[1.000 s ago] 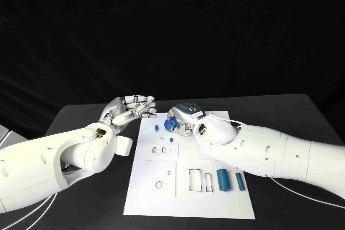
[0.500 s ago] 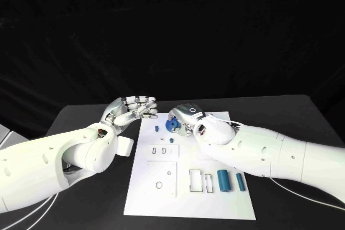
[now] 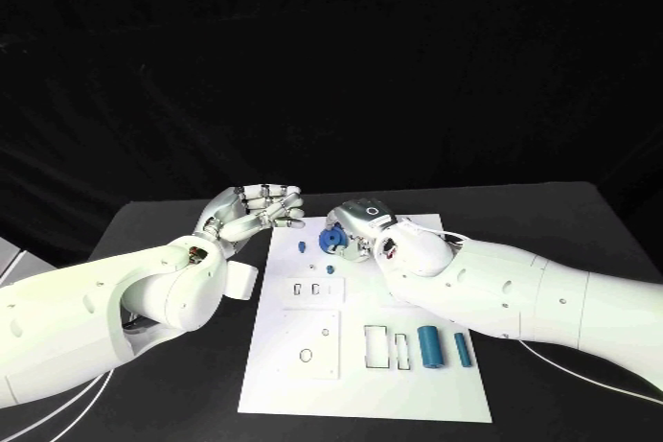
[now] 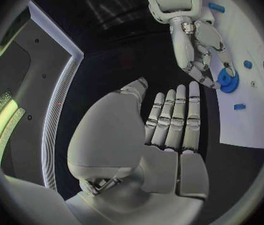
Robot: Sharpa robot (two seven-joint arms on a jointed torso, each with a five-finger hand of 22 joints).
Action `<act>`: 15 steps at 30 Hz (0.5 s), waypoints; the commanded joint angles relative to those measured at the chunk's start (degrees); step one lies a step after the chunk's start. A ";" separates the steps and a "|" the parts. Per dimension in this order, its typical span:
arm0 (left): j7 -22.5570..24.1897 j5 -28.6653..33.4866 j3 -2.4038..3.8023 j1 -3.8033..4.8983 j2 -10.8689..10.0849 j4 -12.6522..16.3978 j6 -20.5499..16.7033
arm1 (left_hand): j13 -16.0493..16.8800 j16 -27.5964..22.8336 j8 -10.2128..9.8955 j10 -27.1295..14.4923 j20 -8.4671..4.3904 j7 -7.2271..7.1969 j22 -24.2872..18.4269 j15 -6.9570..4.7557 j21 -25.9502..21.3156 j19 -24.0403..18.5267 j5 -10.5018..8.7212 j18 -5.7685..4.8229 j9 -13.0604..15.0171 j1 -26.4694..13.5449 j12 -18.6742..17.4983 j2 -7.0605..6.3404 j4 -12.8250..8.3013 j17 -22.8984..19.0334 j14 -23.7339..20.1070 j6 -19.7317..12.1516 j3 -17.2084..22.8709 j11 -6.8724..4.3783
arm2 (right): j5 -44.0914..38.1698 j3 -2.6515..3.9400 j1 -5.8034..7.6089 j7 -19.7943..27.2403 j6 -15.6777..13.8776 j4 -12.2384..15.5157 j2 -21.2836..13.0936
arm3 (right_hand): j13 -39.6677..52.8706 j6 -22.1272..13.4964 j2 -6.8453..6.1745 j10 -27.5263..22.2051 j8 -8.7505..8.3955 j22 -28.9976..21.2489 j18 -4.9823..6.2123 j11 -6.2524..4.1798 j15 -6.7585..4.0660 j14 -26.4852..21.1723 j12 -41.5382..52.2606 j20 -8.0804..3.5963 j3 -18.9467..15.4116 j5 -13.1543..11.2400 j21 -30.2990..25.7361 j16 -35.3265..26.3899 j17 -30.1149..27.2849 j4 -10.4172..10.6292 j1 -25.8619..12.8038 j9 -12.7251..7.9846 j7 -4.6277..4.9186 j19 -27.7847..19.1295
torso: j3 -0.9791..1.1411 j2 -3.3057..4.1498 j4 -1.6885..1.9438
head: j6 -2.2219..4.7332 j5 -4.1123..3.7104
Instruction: Assemble the parts on the task board
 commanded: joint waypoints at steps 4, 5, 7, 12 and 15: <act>0.12 0.52 0.05 0.07 0.04 0.08 1.62 | -0.09 -0.48 -0.36 -0.12 0.08 1.37 0.29 0.19 0.63 -1.02 0.04 0.44 -0.15 -0.33 -0.34 0.80 -0.04 0.35 -0.85 0.25 0.97 0.38 | 3.03 -0.04 -0.08 0.25 1.79 0.01 -0.44 | 6.51 -0.87 2.83 -0.74 -1.57 15.10 -0.39 0.62 1.05 5.45 -0.56 0.99 -7.46 -0.20 0.26 0.61 12.25 6.29 -7.09 -0.62 0.74 6.00 | 0.08 -0.01 0.02 | 0.06 0.30; 0.10 0.58 0.05 0.07 0.04 0.09 1.77 | -0.09 -0.52 -0.39 -0.17 0.10 1.36 0.34 0.20 0.71 -1.12 0.09 0.44 -0.16 -0.25 -0.34 0.92 -0.08 0.41 -0.91 0.24 1.16 0.39 | 3.33 -0.04 -0.08 0.24 2.08 -0.03 -0.49 | 6.56 -0.83 3.02 -0.70 -1.61 15.10 -0.39 0.66 1.10 5.48 -0.51 1.02 -7.90 -0.19 0.26 0.68 12.42 6.35 -7.71 -0.64 0.80 6.00 | 0.09 0.00 0.02 | 0.05 0.33; 0.07 0.64 0.05 0.07 0.04 0.11 1.96 | -0.09 -0.62 -0.45 -0.28 0.13 1.38 0.42 0.25 0.81 -1.34 0.13 0.42 -0.19 -0.15 -0.35 1.00 -0.16 0.50 -1.08 0.20 1.43 0.42 | 3.71 -0.05 -0.08 0.23 2.62 -0.11 -0.57 | 6.47 -0.78 3.47 -0.82 -1.70 15.10 -0.39 0.73 1.16 5.51 -0.62 1.09 -8.41 -0.16 0.26 0.72 12.54 6.39 -8.41 -0.66 0.85 6.00 | 0.09 0.00 0.00 | 0.02 0.28; 0.05 0.74 0.04 0.07 0.07 0.12 1.99 | -0.13 -0.86 -0.76 -0.83 0.26 1.75 0.61 0.42 1.09 -1.91 -0.09 0.39 -0.33 -0.71 -0.42 0.79 0.06 0.78 -1.41 -0.15 1.58 0.66 | 4.31 -0.07 -0.08 0.25 3.75 -0.24 -0.75 | 6.64 -0.17 4.24 -0.68 -1.46 15.10 -0.39 0.67 1.15 5.54 -0.46 1.11 -8.22 -0.17 0.26 0.77 12.68 6.19 -8.37 -0.56 0.77 6.00 | 0.13 -0.01 -0.08 | -0.07 0.17; 0.05 0.76 0.04 0.07 0.07 0.10 1.97 | -0.13 -0.87 -0.78 -0.87 0.28 1.77 0.63 0.43 1.12 -1.95 -0.12 0.39 -0.34 -0.76 -0.41 0.76 0.07 0.81 -1.43 -0.18 1.58 0.68 | 4.65 -0.07 -0.08 0.15 4.67 -0.30 -0.85 | 6.87 0.30 4.55 -0.46 -1.24 15.10 -0.39 0.61 1.11 5.57 -0.22 1.10 -8.02 -0.20 0.26 0.83 12.85 6.09 -8.17 -0.47 0.68 6.00 | 0.16 0.00 -0.02 | -0.15 0.19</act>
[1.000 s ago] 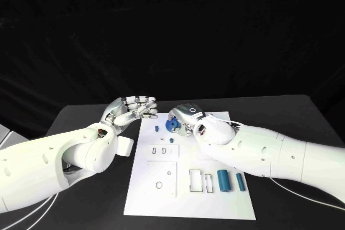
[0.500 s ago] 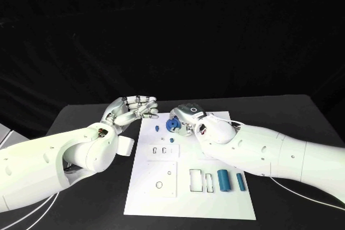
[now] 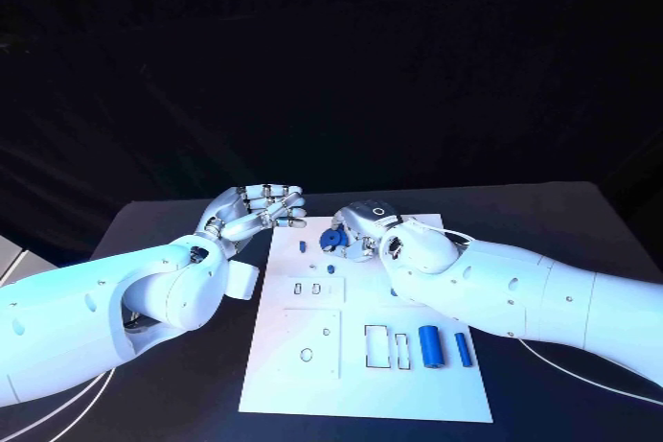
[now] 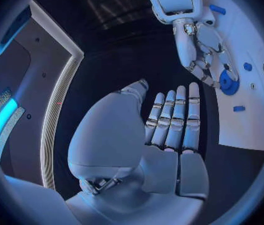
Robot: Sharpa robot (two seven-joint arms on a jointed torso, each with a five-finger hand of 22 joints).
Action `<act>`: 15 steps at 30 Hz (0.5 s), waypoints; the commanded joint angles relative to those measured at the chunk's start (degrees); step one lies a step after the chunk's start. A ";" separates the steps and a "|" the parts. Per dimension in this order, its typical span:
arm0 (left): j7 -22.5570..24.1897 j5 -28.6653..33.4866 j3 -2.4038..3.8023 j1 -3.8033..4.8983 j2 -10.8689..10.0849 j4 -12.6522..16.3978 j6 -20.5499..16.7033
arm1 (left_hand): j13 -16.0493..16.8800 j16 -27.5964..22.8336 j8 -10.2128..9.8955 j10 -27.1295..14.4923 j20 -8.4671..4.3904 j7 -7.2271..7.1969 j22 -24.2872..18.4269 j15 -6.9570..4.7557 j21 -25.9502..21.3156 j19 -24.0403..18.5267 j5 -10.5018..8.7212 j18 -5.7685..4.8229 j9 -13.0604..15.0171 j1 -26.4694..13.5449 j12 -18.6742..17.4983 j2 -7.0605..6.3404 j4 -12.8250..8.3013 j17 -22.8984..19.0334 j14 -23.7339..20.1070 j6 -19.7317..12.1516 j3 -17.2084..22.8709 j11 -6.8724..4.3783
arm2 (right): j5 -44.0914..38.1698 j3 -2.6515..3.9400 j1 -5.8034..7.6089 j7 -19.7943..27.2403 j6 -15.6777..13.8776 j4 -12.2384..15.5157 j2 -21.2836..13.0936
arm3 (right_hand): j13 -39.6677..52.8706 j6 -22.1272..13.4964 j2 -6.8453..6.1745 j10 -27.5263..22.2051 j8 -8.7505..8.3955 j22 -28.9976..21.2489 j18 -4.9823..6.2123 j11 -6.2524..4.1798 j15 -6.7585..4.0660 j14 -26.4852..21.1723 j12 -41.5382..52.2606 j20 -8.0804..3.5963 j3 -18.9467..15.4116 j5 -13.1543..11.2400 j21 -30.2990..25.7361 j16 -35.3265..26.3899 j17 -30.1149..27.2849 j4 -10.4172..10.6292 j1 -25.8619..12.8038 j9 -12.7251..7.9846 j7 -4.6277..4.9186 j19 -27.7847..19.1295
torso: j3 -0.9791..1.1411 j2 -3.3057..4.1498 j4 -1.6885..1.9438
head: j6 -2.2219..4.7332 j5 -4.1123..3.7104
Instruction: Assemble the parts on the task board
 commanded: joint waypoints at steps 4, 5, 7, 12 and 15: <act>0.26 0.38 0.04 0.07 0.07 0.09 1.26 | -0.05 -0.21 -0.22 -0.24 0.03 1.77 0.05 -0.02 0.24 -0.27 -0.12 0.38 -0.09 -0.62 -0.20 0.13 -0.01 0.07 -0.56 -0.18 0.22 0.07 | 1.50 -0.13 -0.14 -0.38 4.36 -0.20 -0.40 | 7.00 0.93 1.12 0.30 0.56 15.05 -0.39 -0.06 0.16 5.52 0.24 0.26 0.29 -0.17 0.26 0.33 13.01 -0.24 0.09 0.22 -0.01 5.99 | 0.00 0.00 0.03 | -0.11 -0.05; 0.27 0.39 0.04 0.07 0.07 0.09 1.26 | -0.05 -0.21 -0.22 -0.24 0.03 1.77 0.05 -0.02 0.24 -0.27 -0.12 0.38 -0.09 -0.62 -0.20 0.13 -0.01 0.07 -0.56 -0.18 0.22 0.07 | 1.54 -0.13 -0.14 -0.49 4.69 -0.18 -0.48 | 7.00 0.93 1.12 0.30 0.56 15.05 -0.39 -0.06 0.16 5.52 0.24 0.26 0.29 -0.17 0.26 0.33 13.01 -0.24 0.09 0.22 -0.01 5.99 | 0.00 0.00 0.05 | -0.13 -0.06; 0.27 0.39 0.04 0.07 0.05 0.08 1.28 | -0.05 -0.21 -0.22 -0.24 0.03 1.77 0.05 -0.02 0.24 -0.27 -0.12 0.38 -0.09 -0.62 -0.20 0.13 -0.01 0.07 -0.56 -0.18 0.22 0.07 | 1.57 -0.14 -0.14 -0.76 5.33 0.02 -0.76 | 7.07 1.04 1.18 0.37 0.62 15.05 -0.39 -0.07 0.14 5.53 0.30 0.25 0.32 -0.17 0.26 0.35 13.05 -0.23 0.05 0.24 -0.03 5.99 | 0.00 0.00 0.05 | -0.13 -0.06; 0.33 0.39 0.04 0.07 0.00 0.09 1.34 | -0.05 -0.23 -0.26 -0.32 0.06 1.81 0.08 0.01 0.30 -0.36 -0.16 0.38 -0.10 -0.72 -0.19 0.07 0.01 0.13 -0.60 -0.21 0.22 0.10 | 1.38 -0.14 -0.14 -1.25 4.54 1.27 -2.01 | 7.09 1.11 1.14 0.39 0.65 15.05 -0.39 -0.09 0.13 5.54 0.33 0.24 0.28 -0.19 0.26 0.37 13.10 -0.22 -0.02 0.26 -0.04 5.99 | 0.02 -0.03 -0.04 | 0.04 -0.03; 0.37 0.39 0.04 0.07 -0.06 0.08 1.34 | -0.05 -0.23 -0.26 -0.32 0.06 1.81 0.08 0.01 0.30 -0.36 -0.16 0.38 -0.10 -0.72 -0.19 0.07 0.01 0.13 -0.60 -0.21 0.22 0.10 | 1.25 -0.12 -0.11 -1.25 2.45 2.72 -3.34 | 7.25 1.45 1.20 0.58 0.83 15.05 -0.39 -0.15 0.08 5.55 0.50 0.20 0.41 -0.17 0.26 0.39 13.16 -0.38 0.17 0.32 -0.11 5.99 | 0.00 -0.05 -0.08 | 0.05 -0.05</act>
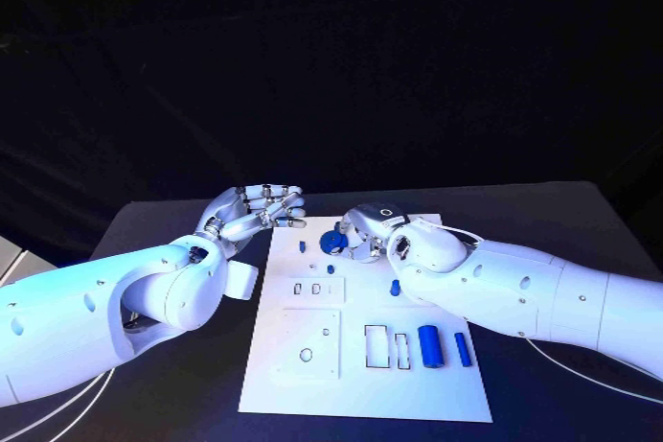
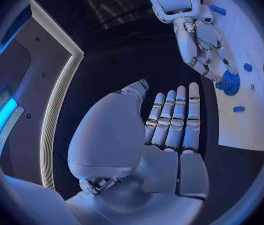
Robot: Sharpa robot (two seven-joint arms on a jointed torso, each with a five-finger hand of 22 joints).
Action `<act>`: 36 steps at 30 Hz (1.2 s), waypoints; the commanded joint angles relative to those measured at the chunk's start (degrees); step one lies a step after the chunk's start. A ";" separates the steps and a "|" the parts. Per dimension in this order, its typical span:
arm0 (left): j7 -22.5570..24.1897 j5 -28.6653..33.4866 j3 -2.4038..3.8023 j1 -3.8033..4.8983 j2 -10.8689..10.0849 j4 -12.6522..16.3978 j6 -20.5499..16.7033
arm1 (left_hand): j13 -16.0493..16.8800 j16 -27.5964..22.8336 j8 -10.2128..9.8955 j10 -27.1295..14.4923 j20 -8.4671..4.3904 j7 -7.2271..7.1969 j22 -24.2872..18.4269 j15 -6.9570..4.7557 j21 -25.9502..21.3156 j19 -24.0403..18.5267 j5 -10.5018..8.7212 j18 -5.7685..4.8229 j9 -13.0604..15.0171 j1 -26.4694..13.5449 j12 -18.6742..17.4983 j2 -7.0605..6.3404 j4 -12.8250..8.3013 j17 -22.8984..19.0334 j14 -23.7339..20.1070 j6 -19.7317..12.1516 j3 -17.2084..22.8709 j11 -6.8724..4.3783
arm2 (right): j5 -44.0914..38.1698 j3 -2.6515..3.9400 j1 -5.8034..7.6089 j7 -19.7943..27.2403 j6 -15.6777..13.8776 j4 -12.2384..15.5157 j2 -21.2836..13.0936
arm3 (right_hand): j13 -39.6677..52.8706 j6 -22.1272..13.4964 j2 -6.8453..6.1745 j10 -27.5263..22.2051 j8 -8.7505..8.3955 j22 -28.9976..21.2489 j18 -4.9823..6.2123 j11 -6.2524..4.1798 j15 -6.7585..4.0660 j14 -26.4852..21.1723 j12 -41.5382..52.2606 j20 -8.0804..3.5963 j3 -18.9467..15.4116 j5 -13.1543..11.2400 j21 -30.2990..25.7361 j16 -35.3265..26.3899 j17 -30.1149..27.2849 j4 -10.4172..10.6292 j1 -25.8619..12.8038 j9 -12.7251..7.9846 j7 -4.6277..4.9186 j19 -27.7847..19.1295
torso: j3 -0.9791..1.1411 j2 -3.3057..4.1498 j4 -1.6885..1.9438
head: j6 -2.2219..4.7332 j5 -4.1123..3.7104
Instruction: Assemble the parts on the task board
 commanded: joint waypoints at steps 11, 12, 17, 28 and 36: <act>0.59 0.22 0.04 0.06 -0.14 0.09 1.13 | -0.05 -0.25 -0.28 -0.36 0.07 1.81 0.11 -0.19 0.33 -0.42 -0.16 0.38 -0.06 -0.72 -0.19 0.06 -0.01 0.08 -0.41 -0.22 0.25 0.11 | 11.26 0.90 1.40 3.20 -8.68 11.21 -11.74 | 7.32 0.48 -1.79 0.54 0.48 15.06 -0.39 -0.13 -0.08 5.34 0.22 0.00 0.26 -0.17 0.26 0.06 12.29 -1.44 3.14 -0.07 -0.24 6.00 | 0.00 -0.13 -0.49 | 0.96 -1.08; 0.61 0.22 0.04 0.06 -0.14 0.09 1.16 | -0.05 -0.25 -0.28 -0.36 0.07 1.81 0.11 -0.19 0.33 -0.42 -0.16 0.38 -0.06 -0.72 -0.19 0.06 -0.01 0.08 -0.41 -0.22 0.25 0.11 | 13.89 1.04 1.76 4.09 -8.21 12.33 -13.28 | 7.12 0.38 -2.23 0.33 0.42 14.93 -0.34 -0.06 0.00 5.31 -0.01 0.03 0.02 -0.17 0.10 0.01 12.16 -1.71 4.01 -0.11 -0.16 5.90 | 0.01 -0.11 -0.61 | 1.10 -1.29; 0.69 0.18 0.03 0.04 -0.23 -0.13 1.25 | -0.04 -0.27 -0.29 -0.38 0.10 1.77 0.15 -0.17 0.39 -0.53 -0.18 0.38 -0.06 -0.69 -0.15 -0.09 -0.10 0.15 -0.44 -0.22 0.25 0.11 | 24.39 1.39 3.42 11.08 -2.42 15.31 -20.73 | 6.53 -0.26 -3.46 -0.33 0.07 14.36 -0.14 -0.02 -0.25 5.58 -0.74 -0.03 -5.17 -0.12 -0.65 0.44 13.38 -0.94 8.07 -0.29 -0.26 5.46 | 0.12 -0.31 -1.25 | 1.90 -2.15; 0.57 0.30 0.00 0.03 -0.64 -0.30 1.15 | -0.04 -0.20 -0.39 -0.62 0.15 2.01 0.29 -0.18 0.61 -0.80 -0.21 0.42 -0.11 -0.66 -0.16 -0.39 -0.29 0.42 -0.30 -0.31 0.28 0.19 | 31.30 1.44 3.35 17.64 1.08 14.10 -29.16 | 5.91 -1.03 -1.81 -0.96 -0.39 14.72 -0.26 0.09 0.11 5.85 -1.60 0.12 -9.58 -0.12 -0.22 0.86 14.52 -0.76 18.85 -0.51 -0.01 5.72 | 1.18 -0.73 -2.74 | 1.49 -2.33; 0.70 0.41 -0.01 0.02 -0.78 -0.50 0.68 | -0.08 -0.15 -0.56 -1.02 0.19 2.07 0.40 -0.14 0.81 -0.91 -0.20 0.46 -0.18 -0.64 -0.23 -0.49 -0.40 0.61 -0.21 -0.56 0.33 0.30 | 30.42 1.26 2.96 19.00 -0.01 10.06 -29.07 | 7.68 -0.41 -1.50 0.88 -0.19 15.06 -0.39 -0.05 0.03 5.98 0.38 0.10 -8.27 -0.12 0.26 1.07 15.07 -2.12 22.74 -0.47 -0.13 6.00 | 1.53 -0.93 -3.13 | 1.18 -2.49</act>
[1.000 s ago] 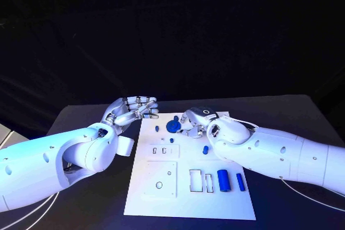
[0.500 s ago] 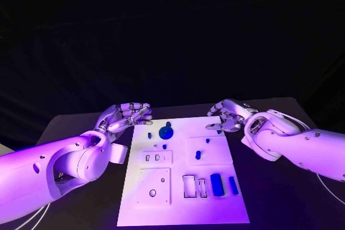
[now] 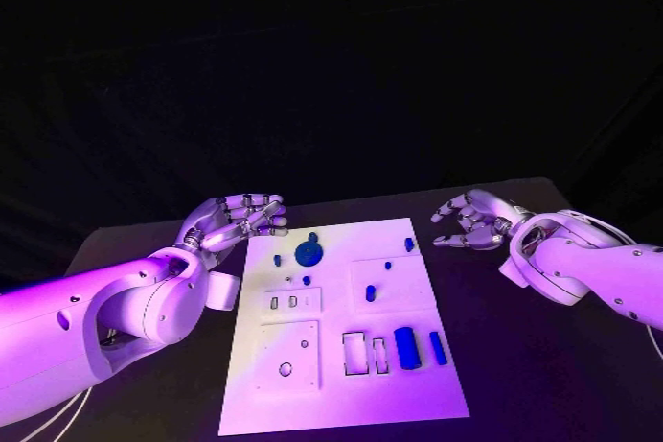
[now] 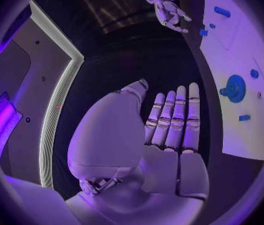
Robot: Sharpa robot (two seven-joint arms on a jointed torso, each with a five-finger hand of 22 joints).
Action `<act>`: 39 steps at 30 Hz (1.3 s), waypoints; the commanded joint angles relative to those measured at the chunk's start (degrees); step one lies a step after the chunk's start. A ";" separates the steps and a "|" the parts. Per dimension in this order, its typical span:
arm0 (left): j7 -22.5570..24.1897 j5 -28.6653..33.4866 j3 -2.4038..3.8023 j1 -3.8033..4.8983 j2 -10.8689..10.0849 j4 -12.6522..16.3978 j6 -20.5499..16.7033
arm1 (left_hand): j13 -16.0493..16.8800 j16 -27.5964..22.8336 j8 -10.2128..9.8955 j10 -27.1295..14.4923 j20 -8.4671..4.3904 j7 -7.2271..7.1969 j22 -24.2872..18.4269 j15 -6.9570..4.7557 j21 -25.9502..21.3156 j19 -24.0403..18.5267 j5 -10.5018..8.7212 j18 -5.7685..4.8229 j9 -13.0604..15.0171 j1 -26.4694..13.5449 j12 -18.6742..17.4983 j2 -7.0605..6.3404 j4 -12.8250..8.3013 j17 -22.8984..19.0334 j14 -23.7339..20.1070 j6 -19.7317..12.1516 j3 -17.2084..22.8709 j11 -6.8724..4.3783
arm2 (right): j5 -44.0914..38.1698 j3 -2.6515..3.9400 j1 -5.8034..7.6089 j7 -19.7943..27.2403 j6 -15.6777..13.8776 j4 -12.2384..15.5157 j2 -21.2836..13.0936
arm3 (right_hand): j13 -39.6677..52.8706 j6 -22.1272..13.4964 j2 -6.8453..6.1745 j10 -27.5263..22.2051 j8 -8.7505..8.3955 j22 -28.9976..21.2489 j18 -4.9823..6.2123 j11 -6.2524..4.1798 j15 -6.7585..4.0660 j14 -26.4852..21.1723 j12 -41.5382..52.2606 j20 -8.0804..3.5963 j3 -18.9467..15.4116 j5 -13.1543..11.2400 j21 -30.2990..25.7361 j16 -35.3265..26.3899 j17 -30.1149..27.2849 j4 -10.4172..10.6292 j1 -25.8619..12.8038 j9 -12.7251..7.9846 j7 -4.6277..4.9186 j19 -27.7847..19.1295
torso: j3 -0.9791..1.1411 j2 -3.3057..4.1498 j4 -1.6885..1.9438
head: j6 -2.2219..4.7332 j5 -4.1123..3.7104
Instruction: Assemble the parts on the task board
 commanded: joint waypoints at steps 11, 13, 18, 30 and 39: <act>0.66 0.42 0.02 0.01 0.07 -0.31 0.50 | -0.11 -0.11 -0.44 -0.84 0.03 1.98 0.23 0.09 0.63 -0.35 -0.18 0.51 -0.12 -0.30 -0.27 -0.32 -0.39 0.24 0.06 -0.68 0.25 0.15 | -2.09 -0.23 -1.84 2.80 -1.69 -5.25 4.67 | 8.26 1.11 0.42 0.90 -0.06 15.09 -0.39 -0.26 -0.28 5.98 0.83 -0.12 2.07 -0.12 0.19 0.18 15.09 -1.41 2.43 -0.04 -0.32 6.00 | 0.36 0.07 0.24 | -1.10 0.57; 0.66 0.43 0.02 0.01 0.12 -0.39 0.55 | -0.11 -0.11 -0.44 -0.84 0.03 1.98 0.23 0.09 0.63 -0.35 -0.18 0.51 -0.12 -0.30 -0.27 -0.32 -0.39 0.24 0.06 -0.68 0.25 0.15 | -2.55 -0.24 -2.13 2.55 -1.83 -5.51 5.23 | 8.26 1.11 0.42 0.90 -0.06 15.09 -0.39 -0.26 -0.28 5.98 0.83 -0.12 2.07 -0.12 0.19 0.18 15.09 -1.41 2.43 -0.04 -0.32 6.00 | 0.47 0.14 0.40 | -1.18 0.44; 0.64 0.44 0.01 -0.01 0.17 -0.59 0.60 | -0.11 -0.11 -0.45 -0.87 0.03 1.98 0.25 0.09 0.66 -0.34 -0.18 0.51 -0.12 -0.30 -0.26 -0.32 -0.40 0.26 0.07 -0.68 0.26 0.16 | -3.16 -0.25 -2.70 2.26 -1.69 -5.46 6.06 | 8.52 1.80 0.60 1.19 0.18 15.09 -0.39 -0.35 -0.47 5.98 1.11 -0.26 2.57 -0.14 0.19 0.18 15.09 -1.36 2.29 0.00 -0.45 6.00 | 0.71 0.23 0.48 | -1.43 0.39; 0.47 0.44 0.01 -0.01 0.16 -0.84 0.62 | -0.11 -0.11 -0.45 -0.87 0.03 1.98 0.25 0.09 0.66 -0.34 -0.18 0.51 -0.12 -0.30 -0.26 -0.32 -0.40 0.26 0.07 -0.68 0.26 0.16 | -3.44 -0.25 -3.08 2.07 -0.89 -4.70 6.38 | 8.68 2.74 0.70 1.41 0.47 15.09 -0.39 -0.56 -0.79 5.98 1.29 -0.53 3.11 -0.14 0.19 0.18 15.09 -1.06 1.72 0.02 -0.72 6.00 | 0.65 0.14 0.37 | -1.53 0.62; 0.37 0.45 0.01 -0.01 0.17 -0.85 0.67 | -0.09 -0.10 -0.46 -0.95 0.04 2.01 0.32 0.09 0.80 -0.35 -0.17 0.52 -0.13 -0.30 -0.22 -0.31 -0.44 0.35 0.08 -0.70 0.30 0.18 | -3.78 -0.25 -3.17 1.25 -1.21 -5.19 7.02 | 8.81 3.22 1.23 1.58 0.54 15.09 -0.39 -0.73 -1.01 5.98 1.42 -0.76 3.97 -0.11 0.19 0.18 15.09 -0.98 1.67 -0.06 -0.87 6.00 | 0.66 0.17 0.37 | -1.28 0.47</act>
